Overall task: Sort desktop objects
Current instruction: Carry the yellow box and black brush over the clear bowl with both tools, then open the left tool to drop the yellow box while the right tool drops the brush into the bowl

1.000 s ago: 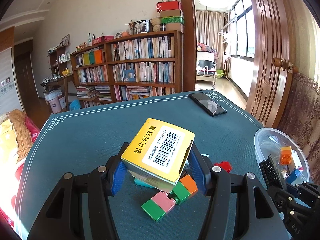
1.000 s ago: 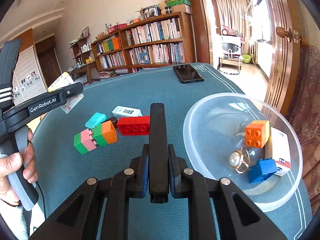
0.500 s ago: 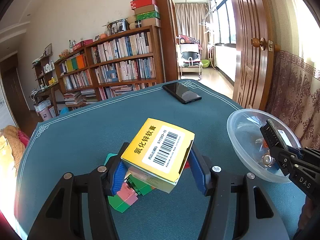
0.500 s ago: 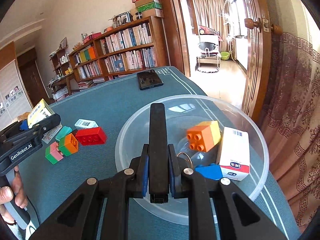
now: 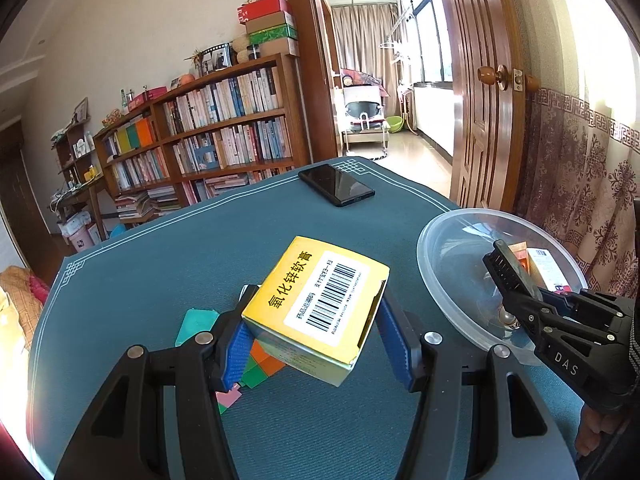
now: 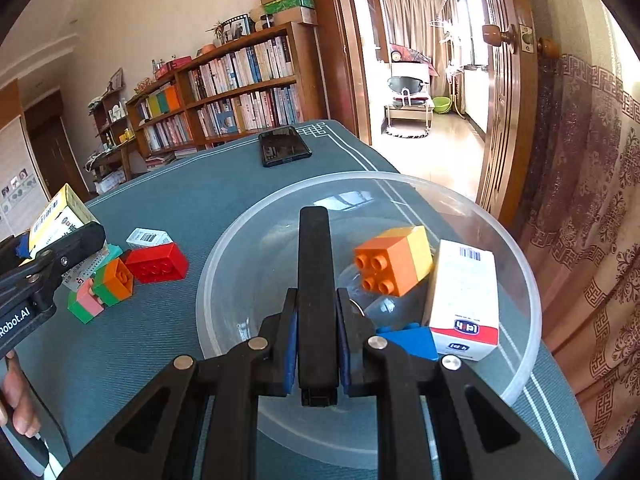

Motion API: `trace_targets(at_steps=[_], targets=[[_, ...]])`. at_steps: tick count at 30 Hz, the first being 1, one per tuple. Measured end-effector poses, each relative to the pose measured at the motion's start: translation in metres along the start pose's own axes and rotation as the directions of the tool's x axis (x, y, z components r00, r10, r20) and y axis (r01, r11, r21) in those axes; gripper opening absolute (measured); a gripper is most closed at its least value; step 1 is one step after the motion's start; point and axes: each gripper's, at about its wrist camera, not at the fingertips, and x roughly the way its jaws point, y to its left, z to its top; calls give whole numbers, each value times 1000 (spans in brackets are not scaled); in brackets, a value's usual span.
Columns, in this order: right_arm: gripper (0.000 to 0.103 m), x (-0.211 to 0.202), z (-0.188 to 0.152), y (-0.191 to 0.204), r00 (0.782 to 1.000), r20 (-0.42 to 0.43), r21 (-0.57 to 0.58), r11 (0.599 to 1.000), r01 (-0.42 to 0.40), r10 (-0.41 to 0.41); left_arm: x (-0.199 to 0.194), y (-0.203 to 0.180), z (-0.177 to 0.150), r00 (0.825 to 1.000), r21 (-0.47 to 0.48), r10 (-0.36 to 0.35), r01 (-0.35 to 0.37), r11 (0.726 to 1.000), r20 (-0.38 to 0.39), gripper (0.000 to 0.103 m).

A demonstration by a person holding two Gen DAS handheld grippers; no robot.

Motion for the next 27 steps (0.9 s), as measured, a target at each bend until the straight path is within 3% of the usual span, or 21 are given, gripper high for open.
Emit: trace_targets(at_steps=[13, 22, 27], targets=[[19, -10, 3, -9, 997, 54, 12, 999, -53, 53, 7, -26, 11, 998, 25, -57, 58, 998, -14, 60], [23, -17, 12, -41, 996, 90, 96, 995, -11, 2, 17, -53, 22, 980, -17, -193, 192, 981, -47, 60], [37, -19, 14, -51, 995, 101, 134, 991, 4, -18, 24, -73, 23, 971, -6, -231, 231, 973, -64, 61]])
